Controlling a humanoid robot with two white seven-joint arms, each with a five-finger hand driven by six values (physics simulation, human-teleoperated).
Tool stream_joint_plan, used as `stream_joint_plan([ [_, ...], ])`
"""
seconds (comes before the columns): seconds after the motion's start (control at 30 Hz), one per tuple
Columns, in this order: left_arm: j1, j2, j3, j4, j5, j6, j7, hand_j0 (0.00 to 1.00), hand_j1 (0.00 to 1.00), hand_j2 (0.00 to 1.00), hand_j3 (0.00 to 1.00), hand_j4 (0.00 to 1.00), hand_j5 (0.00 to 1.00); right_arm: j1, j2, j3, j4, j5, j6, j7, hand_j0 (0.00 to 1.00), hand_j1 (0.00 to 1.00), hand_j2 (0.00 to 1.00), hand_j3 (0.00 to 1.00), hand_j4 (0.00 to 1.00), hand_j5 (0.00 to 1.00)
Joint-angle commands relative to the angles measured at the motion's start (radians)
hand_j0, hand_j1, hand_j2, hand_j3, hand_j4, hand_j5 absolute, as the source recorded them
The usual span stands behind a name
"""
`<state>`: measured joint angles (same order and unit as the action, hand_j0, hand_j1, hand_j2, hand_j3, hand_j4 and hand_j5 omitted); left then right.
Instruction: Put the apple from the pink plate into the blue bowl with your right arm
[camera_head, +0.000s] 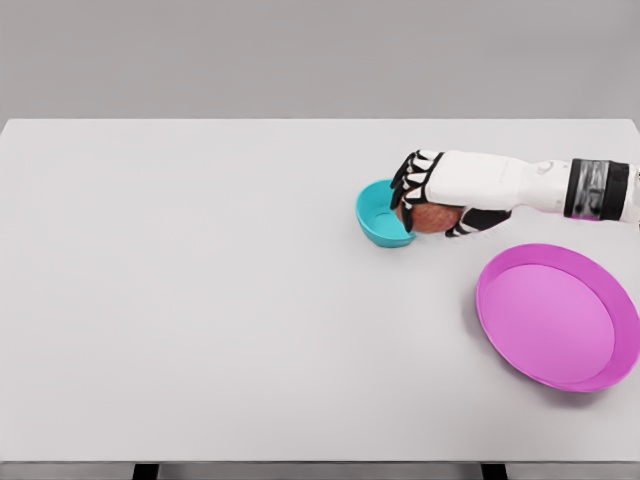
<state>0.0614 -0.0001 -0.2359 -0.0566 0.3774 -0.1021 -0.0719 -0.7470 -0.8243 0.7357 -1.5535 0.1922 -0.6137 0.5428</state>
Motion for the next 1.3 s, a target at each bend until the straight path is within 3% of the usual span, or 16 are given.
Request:
stream_joint_plan([
  [0.0, 0.000, 0.000, 0.001, 0.000, 0.000, -0.001, 0.000, 1.00, 1.00, 1.00, 1.00, 1.00, 1.00, -0.006, 0.036, 0.017, 0.042, -0.007, 0.003, 0.005, 0.43, 0.43, 0.43, 0.43, 0.43, 0.43],
  [0.3, 0.000, 0.000, 0.001, 0.000, 0.000, 0.001, 0.000, 1.00, 1.00, 1.00, 1.00, 1.00, 1.00, -0.144, 0.183, 0.122, 0.276, -0.002, 0.003, 0.014, 0.43, 0.43, 0.43, 0.43, 0.43, 0.43],
  [0.37, -0.002, 0.000, 0.001, 0.000, 0.000, -0.001, 0.000, 1.00, 1.00, 1.00, 1.00, 1.00, 1.00, -0.158, 0.217, 0.134, 0.312, 0.016, 0.003, 0.014, 0.43, 0.43, 0.43, 0.43, 0.43, 0.43],
  [0.73, 0.000, 0.000, 0.001, 0.000, 0.000, 0.001, 0.000, 1.00, 1.00, 1.00, 1.00, 1.00, 1.00, -0.175, 0.272, 0.154, 0.452, 0.036, 0.003, 0.014, 0.43, 0.43, 0.43, 0.43, 0.43, 0.43],
  [0.93, 0.000, 0.000, 0.000, 0.000, 0.000, -0.001, 0.000, 1.00, 1.00, 1.00, 1.00, 1.00, 1.00, -0.184, 0.274, 0.154, 0.449, 0.036, 0.003, 0.013, 0.43, 0.43, 0.43, 0.43, 0.43, 0.43],
  [1.13, 0.000, 0.000, 0.001, 0.000, 0.000, 0.001, 0.000, 1.00, 1.00, 1.00, 1.00, 1.00, 1.00, -0.204, 0.263, 0.156, 0.362, 0.033, 0.003, 0.011, 0.43, 0.43, 0.43, 0.43, 0.43, 0.43],
  [1.2, 0.000, 0.000, 0.001, 0.000, 0.000, 0.001, 0.000, 1.00, 1.00, 1.00, 1.00, 1.00, 1.00, -0.201, 0.212, 0.154, 0.308, 0.029, 0.003, 0.009, 0.43, 0.43, 0.43, 0.43, 0.43, 0.43],
  [1.27, -0.002, 0.000, 0.001, 0.000, 0.000, 0.001, 0.000, 1.00, 1.00, 1.00, 1.00, 1.00, 1.00, -0.201, 0.205, 0.152, 0.300, 0.026, 0.003, 0.009, 0.43, 0.43, 0.43, 0.43, 0.43, 0.43],
])
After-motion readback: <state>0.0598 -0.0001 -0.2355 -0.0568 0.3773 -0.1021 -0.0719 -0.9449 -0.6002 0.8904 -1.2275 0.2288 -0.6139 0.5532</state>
